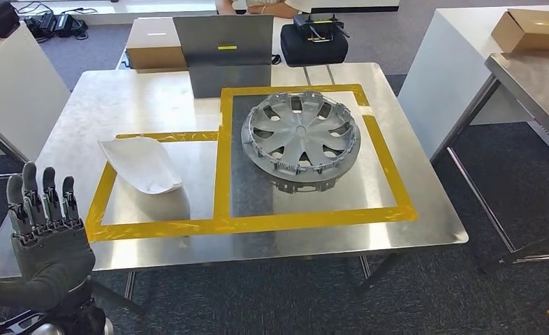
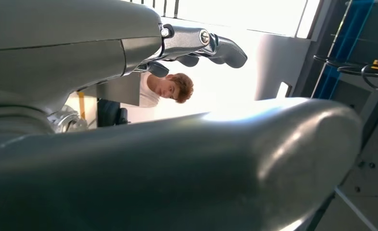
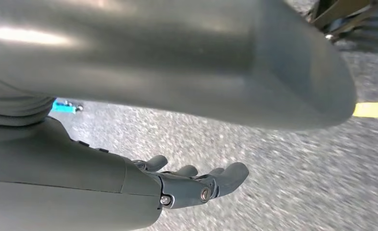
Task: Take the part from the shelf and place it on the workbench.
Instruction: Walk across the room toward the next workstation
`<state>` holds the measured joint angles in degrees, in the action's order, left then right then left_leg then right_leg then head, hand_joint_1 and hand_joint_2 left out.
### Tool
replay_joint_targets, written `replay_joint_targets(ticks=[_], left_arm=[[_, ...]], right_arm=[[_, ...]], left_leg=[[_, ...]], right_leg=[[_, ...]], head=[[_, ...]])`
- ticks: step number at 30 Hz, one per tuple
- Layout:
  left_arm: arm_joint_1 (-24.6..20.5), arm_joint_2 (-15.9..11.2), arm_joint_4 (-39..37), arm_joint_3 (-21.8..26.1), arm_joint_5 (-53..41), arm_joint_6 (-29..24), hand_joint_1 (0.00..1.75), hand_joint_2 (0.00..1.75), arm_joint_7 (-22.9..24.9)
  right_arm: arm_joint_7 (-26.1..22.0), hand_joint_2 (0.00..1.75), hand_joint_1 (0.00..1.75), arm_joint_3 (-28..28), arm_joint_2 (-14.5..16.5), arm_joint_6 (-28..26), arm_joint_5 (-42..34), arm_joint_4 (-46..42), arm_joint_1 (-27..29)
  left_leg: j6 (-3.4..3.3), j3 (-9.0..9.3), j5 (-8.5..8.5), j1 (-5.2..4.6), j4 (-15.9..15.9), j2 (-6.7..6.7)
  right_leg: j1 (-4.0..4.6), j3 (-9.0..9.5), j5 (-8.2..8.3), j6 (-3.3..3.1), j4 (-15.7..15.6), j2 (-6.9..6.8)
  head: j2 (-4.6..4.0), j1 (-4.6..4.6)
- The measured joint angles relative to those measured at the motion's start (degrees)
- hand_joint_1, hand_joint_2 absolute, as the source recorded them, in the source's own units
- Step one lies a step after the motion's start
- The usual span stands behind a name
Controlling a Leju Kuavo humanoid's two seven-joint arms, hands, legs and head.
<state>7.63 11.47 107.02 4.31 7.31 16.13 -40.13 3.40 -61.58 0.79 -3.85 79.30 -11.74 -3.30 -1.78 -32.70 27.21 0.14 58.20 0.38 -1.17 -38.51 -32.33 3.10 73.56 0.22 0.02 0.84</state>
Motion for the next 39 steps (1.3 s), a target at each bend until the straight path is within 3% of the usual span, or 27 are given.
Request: replay_joint_targets(ticks=[1,3,5,7,8,10,12,13,14,15,16,17,19,20,22,23,24,25,27,28,29,30,32,34,35,37,39], left_arm=[[0.0,0.0,0.0,0.0,0.0,0.0,0.0,0.0,0.0],[-0.1,0.0,0.0,0.0,0.0,0.0,0.0,0.0,0.0],[-0.3,0.0,-0.2,-0.1,-0.2,0.0,0.0,0.0,0.0],[-0.6,0.0,-0.4,-0.3,-0.5,-0.1,0.0,0.0,0.0],[-0.7,0.0,-0.6,-0.4,-0.6,-0.2,0.0,0.0,0.0],[-0.8,-0.1,-0.9,-0.4,-0.7,-0.3,0.0,0.0,0.0],[-0.8,-0.1,-1.4,-0.5,-0.7,-0.4,0.0,0.0,0.0],[-0.8,-0.2,-1.7,-0.5,-0.7,-0.4,0.0,0.0,0.0],[-0.9,-0.2,-2.1,-0.5,-0.7,-0.5,0.0,0.0,0.0],[-0.9,-0.2,-2.4,-0.6,-0.7,-0.5,0.0,0.0,0.0],[-0.9,-0.2,-2.8,-0.6,-0.7,-0.5,0.0,0.0,0.0],[-1.0,-0.3,-3.2,-0.6,-0.7,-0.5,0.0,0.0,0.0],[-1.0,-0.3,-4.0,-0.6,-0.8,-0.5,0.0,0.0,0.0],[-1.0,-0.3,-4.4,-0.6,-1.0,-0.6,0.0,0.0,0.0],[-0.9,-0.4,-5.6,-0.5,-1.5,-0.8,0.0,0.0,0.0],[-1.0,-0.5,-6.4,-0.4,-1.9,-0.9,0.0,0.0,0.0],[-1.0,-0.6,-7.2,-0.4,-2.4,-1.0,0.0,0.0,0.0],[-1.0,-0.7,-8.1,-0.3,-2.7,-1.1,0.0,0.0,0.0],[-1.1,-1.0,-10.6,-0.1,-3.2,-1.0,0.0,0.0,0.0],[-1.1,-1.3,-12.2,0.0,-3.4,-0.8,0.0,0.0,0.0],[-1.1,-1.6,-14.0,0.1,-3.6,-0.7,0.0,0.0,0.0],[-1.1,-1.8,-15.5,0.1,-3.8,-0.6,0.0,0.0,0.0],[-1.1,-2.2,-17.9,0.3,-4.1,-0.5,0.0,0.0,0.0],[-1.4,-2.5,-19.8,0.3,-4.5,-0.4,0.0,0.0,0.0],[-1.6,-2.7,-20.9,0.4,-4.9,-0.4,0.0,0.0,0.0],[-2.2,-3.2,-24.3,0.4,-6.4,-1.0,0.0,0.0,0.0],[-3.0,-4.1,-29.2,0.5,-8.4,-2.7,0.0,0.0,0.0]], right_arm=[[0.0,0.0,0.0,0.0,0.0,0.0,0.0,0.0,0.0],[0.0,0.0,0.0,0.0,-0.1,-0.2,0.0,0.0,-0.2],[0.0,0.0,0.0,0.0,-0.2,-0.3,-0.1,0.0,-0.3],[0.0,0.0,0.0,-0.1,-0.2,-0.4,-0.1,0.0,-0.3],[0.0,0.0,0.0,-0.1,-0.2,-0.4,-0.1,0.0,-0.3],[0.0,0.0,0.0,-0.1,-0.2,-0.3,0.0,0.0,-0.4],[-0.2,0.0,0.0,-0.1,-0.2,-0.3,0.2,0.0,-0.4],[-0.3,0.0,0.0,-0.1,-0.2,-0.3,0.3,0.0,-0.3],[-0.5,0.0,0.0,-0.1,-0.2,-0.3,0.4,0.0,-0.3],[-0.8,0.0,0.0,-0.1,-0.2,-0.3,0.4,0.0,-0.3],[-1.0,0.0,0.0,-0.1,-0.2,-0.3,0.5,0.0,-0.3],[-1.3,0.0,0.0,-0.1,-0.2,-0.3,0.5,0.0,-0.4],[-1.5,0.0,0.0,-0.1,-0.3,-0.3,0.7,-0.1,-0.4],[-1.5,0.0,0.0,-0.1,-0.4,-0.2,0.8,-0.1,-0.4],[-1.5,0.0,0.0,-0.1,-0.4,-0.1,1.0,-0.1,-0.3],[-1.6,0.0,0.0,-0.1,-0.5,0.0,1.1,-0.1,-0.3],[-1.9,0.0,0.0,-0.1,-0.5,0.0,1.2,-0.1,-0.2],[-2.2,0.0,0.0,-0.1,-0.5,0.1,1.3,-0.1,-0.1],[-3.1,0.0,0.0,-0.1,-0.5,0.1,1.4,-0.1,-0.1],[-3.5,0.0,0.0,-0.1,-0.5,0.1,1.4,-0.1,-0.2],[-4.0,0.0,0.0,-0.1,-0.5,0.1,1.5,-0.1,-0.2],[-4.3,0.0,0.0,-0.1,-0.5,0.1,1.5,-0.1,-0.2],[-4.7,0.0,0.0,-0.1,-0.5,0.2,1.5,-0.1,-0.3],[-4.8,0.0,0.0,-0.1,-0.6,0.2,1.5,-0.1,-0.5],[-4.9,0.0,0.0,-0.1,-0.7,0.2,1.5,-0.1,-0.6],[-5.0,0.0,0.0,-0.1,-0.7,0.2,1.6,-0.1,-0.7],[-4.7,0.0,0.0,-0.1,-0.6,0.3,1.7,-0.1,-0.7]], left_leg=[[0.14,-0.78,-0.45,0.0,0.3,0.01],[0.62,-1.91,-1.16,-0.1,0.8,0.05],[1.33,-2.31,-1.93,-0.12,1.0,0.12],[2.1,-2.51,-2.6,-0.03,0.8,0.11],[2.44,-2.88,-1.96,0.01,1.2,0.05],[2.98,-4.32,2.37,0.15,4.9,-0.06],[3.39,-5.94,7.5,0.24,11.7,-0.1],[3.54,-6.18,8.35,0.29,14.5,-0.1],[3.63,-5.71,7.84,0.34,15.9,-0.1],[3.67,-4.31,6.31,0.41,15.4,-0.1],[3.66,-1.89,4.6,0.5,12.9,-0.1],[3.61,1.11,4.0,0.58,8.9,-0.11],[3.04,6.05,4.78,0.48,1.5,-0.24],[2.58,6.99,5.46,0.33,-0.3,-0.32],[1.4,6.49,4.94,0.16,-0.7,-0.33],[0.8,5.94,4.39,0.15,-0.7,-0.24],[0.27,5.25,3.73,0.21,-0.7,-0.14],[-0.13,4.41,3.0,0.26,-0.8,-0.05],[-0.46,2.62,1.57,0.1,-0.7,-0.02],[-0.5,1.71,0.86,-0.02,-0.6,-0.01],[-0.49,0.79,0.18,-0.13,-0.5,0.01],[-0.46,-0.1,-0.44,-0.23,-0.3,0.03],[-0.3,-1.67,-1.49,-0.39,0.2,0.05],[0.13,-2.61,-2.43,-0.54,0.5,0.07],[0.45,-2.8,-2.92,-0.52,0.4,0.09],[1.2,-2.95,-3.96,-0.47,0.0,0.11],[1.87,-3.6,-2.86,-0.39,0.8,-0.07]], right_leg=[[0.03,2.86,1.39,-0.16,-3.2,0.0],[0.3,8.74,1.58,-0.86,-11.4,0.02],[0.73,11.04,0.58,-1.77,-15.6,0.04],[0.72,10.39,1.43,-2.69,-16.1,-0.07],[0.62,9.9,2.09,-3.17,-16.3,-0.16],[0.4,8.59,3.47,-3.82,-16.6,-0.34],[0.41,6.97,4.73,-3.95,-16.5,-0.39],[0.41,6.07,5.39,-3.89,-16.5,-0.43],[0.4,5.15,6.03,-3.78,-16.4,-0.48],[0.38,4.21,6.66,-3.62,-16.2,-0.52],[0.34,3.4,7.23,-3.41,-16.0,-0.54],[0.35,2.73,7.73,-3.13,-15.8,-0.54],[0.44,2.05,8.64,-2.46,-15.4,-0.47],[0.48,1.94,9.14,-2.09,-15.3,-0.44],[0.31,1.83,10.05,-1.29,-15.5,-0.37],[0.19,1.52,9.59,-0.96,-15.2,-0.33],[0.11,0.96,8.04,-0.71,-14.1,-0.29],[0.08,0.15,5.46,-0.53,-11.8,-0.25],[0.18,-1.67,-0.35,-0.3,-4.7,-0.24],[0.23,-2.15,-1.74,-0.28,-1.4,-0.24],[0.28,-1.89,-1.68,-0.34,0.5,-0.25],[0.35,-0.71,-0.5,-0.53,0.5,-0.24],[0.63,4.56,2.04,-1.28,-5.4,-0.22],[1.11,9.96,1.66,-2.18,-13.5,-0.21],[1.35,11.33,1.06,-2.54,-15.9,-0.22],[1.54,11.3,1.54,-3.08,-16.9,-0.28],[1.25,10.31,2.98,-3.79,-17.5,-0.47]], head=[[0.0,-0.01],[-0.01,0.03],[-0.01,0.01],[0.0,-0.08],[0.0,-0.02],[0.0,0.21],[-0.01,0.42],[-0.01,0.43],[-0.01,0.43],[-0.01,0.43],[-0.01,0.44],[-0.01,0.45],[0.0,0.4],[0.0,0.39],[0.0,0.42],[0.0,0.42],[0.0,0.35],[0.0,0.25],[0.0,0.02],[0.0,-0.03],[0.0,-0.04],[0.0,-0.04],[0.0,-0.04],[0.0,-0.02],[0.0,-0.07],[0.0,-0.21],[0.0,-0.24]])
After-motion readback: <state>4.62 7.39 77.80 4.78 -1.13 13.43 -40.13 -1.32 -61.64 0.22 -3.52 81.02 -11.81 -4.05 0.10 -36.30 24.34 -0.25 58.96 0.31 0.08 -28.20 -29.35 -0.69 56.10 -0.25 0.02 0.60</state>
